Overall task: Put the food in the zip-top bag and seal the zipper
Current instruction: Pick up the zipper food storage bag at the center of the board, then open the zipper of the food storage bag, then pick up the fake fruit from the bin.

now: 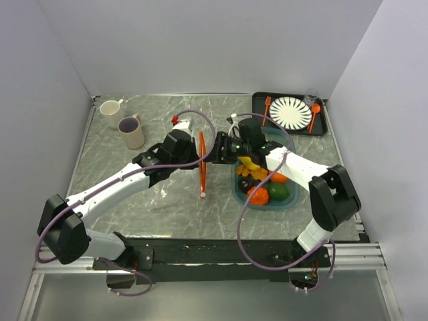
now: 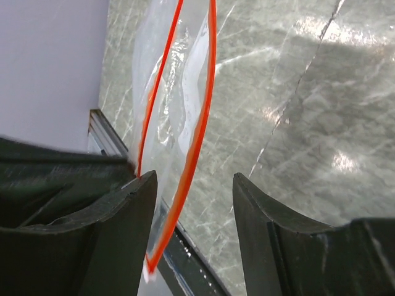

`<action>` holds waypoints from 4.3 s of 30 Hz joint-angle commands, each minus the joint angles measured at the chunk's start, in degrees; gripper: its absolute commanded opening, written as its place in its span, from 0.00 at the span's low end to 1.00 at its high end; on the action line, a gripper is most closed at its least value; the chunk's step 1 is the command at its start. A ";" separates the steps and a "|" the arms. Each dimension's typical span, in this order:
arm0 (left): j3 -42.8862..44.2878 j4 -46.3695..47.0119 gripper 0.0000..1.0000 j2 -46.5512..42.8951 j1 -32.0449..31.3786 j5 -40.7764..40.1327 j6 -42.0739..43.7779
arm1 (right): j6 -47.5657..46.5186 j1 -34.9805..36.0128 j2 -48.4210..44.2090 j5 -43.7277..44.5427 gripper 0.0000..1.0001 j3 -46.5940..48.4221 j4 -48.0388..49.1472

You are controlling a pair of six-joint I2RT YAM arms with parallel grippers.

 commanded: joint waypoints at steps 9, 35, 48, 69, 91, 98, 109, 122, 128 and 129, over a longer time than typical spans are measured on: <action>-0.34 1.54 0.01 -2.32 1.28 -0.52 0.95 | 1.66 1.75 8.59 -4.43 0.22 5.24 5.69; -4.30 5.23 0.63 -8.75 7.37 16.81 3.93 | 6.40 7.73 6.04 15.79 0.00 10.77 -1.43; -5.44 -3.48 0.61 -6.98 -0.56 -1.84 0.85 | 5.88 7.73 5.95 17.90 0.00 12.80 -4.42; 3.78 -10.07 0.60 4.26 -4.78 -19.06 3.76 | 5.00 7.73 3.85 16.05 0.00 11.92 -4.51; 2.47 -14.90 0.01 -4.00 -1.09 -32.70 -6.00 | -2.03 6.85 11.31 27.22 0.00 13.85 -18.65; 1.41 -13.94 0.01 -2.07 -0.56 -29.80 -5.91 | -3.53 6.85 9.13 22.56 0.11 11.93 -15.15; 1.15 -10.33 0.01 1.27 -0.56 -25.84 -5.47 | -1.78 1.41 -9.31 29.93 0.68 2.80 -14.10; 0.79 -7.52 0.01 1.63 -0.56 -22.33 -3.45 | 8.24 -13.01 -8.20 46.72 0.83 -0.21 -21.20; 0.71 -6.73 0.01 1.19 -0.56 -20.48 -3.19 | 13.17 -17.23 -3.28 50.05 0.81 2.16 -23.93; 0.45 -6.56 0.01 1.10 -0.56 -20.31 -3.01 | 14.22 -17.23 -2.14 50.94 0.80 2.42 -24.54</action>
